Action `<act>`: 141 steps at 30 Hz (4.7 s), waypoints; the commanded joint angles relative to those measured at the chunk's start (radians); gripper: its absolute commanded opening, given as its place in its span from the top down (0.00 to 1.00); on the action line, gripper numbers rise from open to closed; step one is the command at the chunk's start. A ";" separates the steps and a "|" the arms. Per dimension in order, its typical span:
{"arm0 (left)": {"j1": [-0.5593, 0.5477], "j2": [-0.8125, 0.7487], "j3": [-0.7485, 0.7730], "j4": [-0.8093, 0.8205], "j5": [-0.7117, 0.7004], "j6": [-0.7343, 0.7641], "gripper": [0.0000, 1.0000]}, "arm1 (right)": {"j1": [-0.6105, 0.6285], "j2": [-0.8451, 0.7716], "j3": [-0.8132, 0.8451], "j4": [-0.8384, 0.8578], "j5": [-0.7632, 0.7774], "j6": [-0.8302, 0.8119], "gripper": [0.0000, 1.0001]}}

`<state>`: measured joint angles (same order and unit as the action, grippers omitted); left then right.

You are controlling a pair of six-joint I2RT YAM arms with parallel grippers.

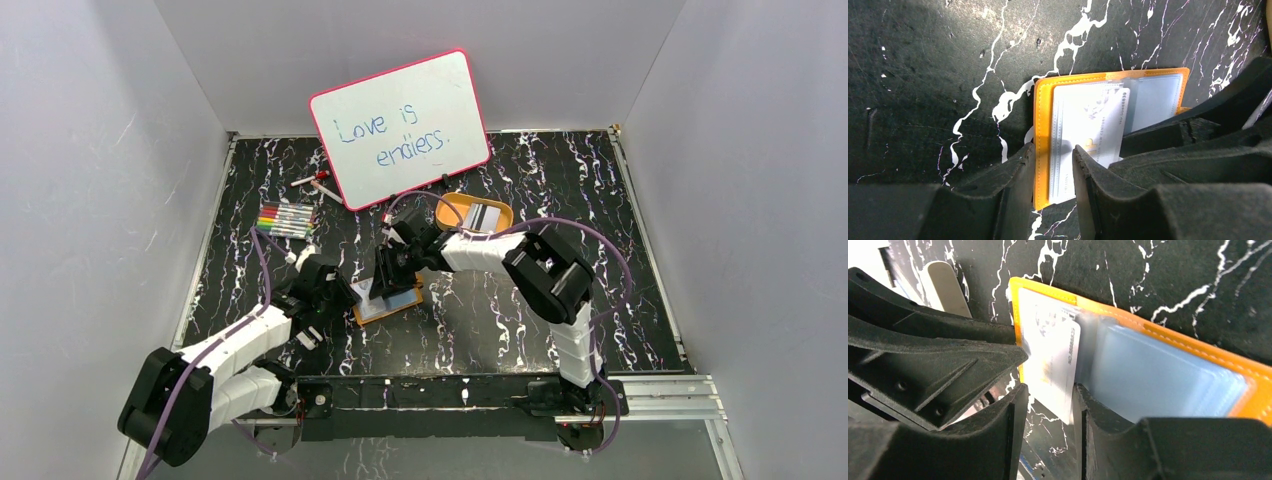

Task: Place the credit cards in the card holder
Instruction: Insert the credit card into the card holder, then close the card holder at the center of the board.

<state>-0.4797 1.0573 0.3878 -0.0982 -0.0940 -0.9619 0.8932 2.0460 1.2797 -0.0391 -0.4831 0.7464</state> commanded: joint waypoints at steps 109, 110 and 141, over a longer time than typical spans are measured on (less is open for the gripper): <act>0.001 0.163 0.010 0.194 0.266 -0.023 0.55 | -0.091 -0.538 -0.417 -0.021 0.294 -0.183 0.93; 0.001 0.161 0.003 0.212 0.284 -0.026 0.55 | -0.094 -0.548 -0.428 0.005 0.274 -0.173 0.92; 0.001 -0.214 -0.033 -0.058 0.028 -0.063 0.60 | -0.008 -0.270 -0.253 0.272 -0.076 -0.054 0.63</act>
<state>-0.4782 0.9092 0.3313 -0.0288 0.0528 -1.0145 0.8696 1.7569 0.9691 0.2203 -0.5228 0.7082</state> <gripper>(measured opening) 0.400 0.313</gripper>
